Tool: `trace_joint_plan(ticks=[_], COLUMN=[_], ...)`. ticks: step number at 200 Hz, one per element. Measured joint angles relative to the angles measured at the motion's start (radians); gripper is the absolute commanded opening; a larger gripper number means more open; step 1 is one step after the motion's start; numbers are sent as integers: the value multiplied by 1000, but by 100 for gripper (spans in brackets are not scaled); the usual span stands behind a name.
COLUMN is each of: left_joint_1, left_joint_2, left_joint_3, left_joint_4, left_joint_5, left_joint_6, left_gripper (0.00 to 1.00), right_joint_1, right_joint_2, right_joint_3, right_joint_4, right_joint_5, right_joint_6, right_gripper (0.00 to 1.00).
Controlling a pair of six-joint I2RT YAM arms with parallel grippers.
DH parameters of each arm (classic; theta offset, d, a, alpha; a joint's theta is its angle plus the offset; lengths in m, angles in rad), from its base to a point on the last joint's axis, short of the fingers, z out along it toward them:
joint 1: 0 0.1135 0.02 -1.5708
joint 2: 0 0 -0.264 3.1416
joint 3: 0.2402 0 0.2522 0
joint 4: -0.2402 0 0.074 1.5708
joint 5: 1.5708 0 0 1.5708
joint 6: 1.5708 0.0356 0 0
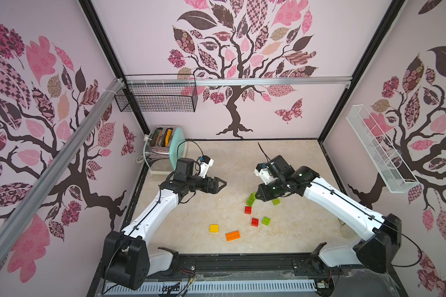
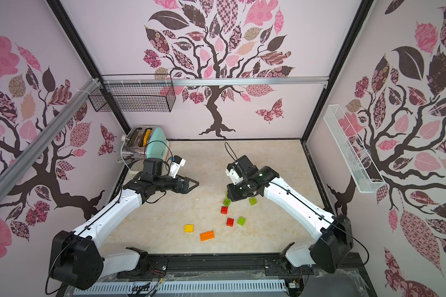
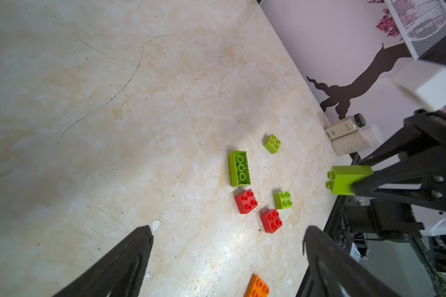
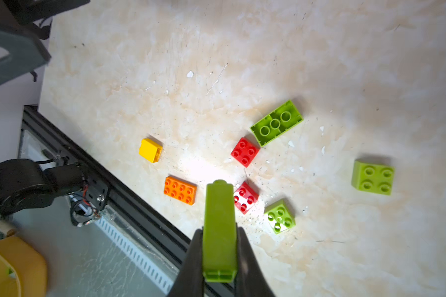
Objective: Assemble a giraffe with lego
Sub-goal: Assemble the lego brick with the lego brick.
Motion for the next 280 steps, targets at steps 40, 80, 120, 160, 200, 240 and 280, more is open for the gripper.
trace_joint_plan(ticks=[40,80,120,160,200,240,280], left_joint_1=[23,85,116,112,114,130,131], left_joint_2=[-39,-113,-156,-199,-250,-241,-241], left_joint_3=[-31,-48,-24,5,-103,-119,-129], left_joint_4=[-14,-26,-114,-248,-260,-258,-238], left_joint_5=[-72,-107,-152,-187,-148,-136,-125], left_joint_6=[55,94,182,236,266,285,295], left_gripper=[98,98,98,98,98,98,98], right_joint_1=[0,27,102,114,114,115,116], right_joint_2=[200,402,561,636,682,721,778], right_joint_3=[200,429,581,609,606,622,637], right_joint_4=[-196,-352,-459,-498,-517,-541,-535], right_joint_5=[113,236,293,282,270,270,264], right_joint_6=[-116,-226,-352,-411,-462,-504,-556], right_gripper=[0,0,0,0,0,0,0])
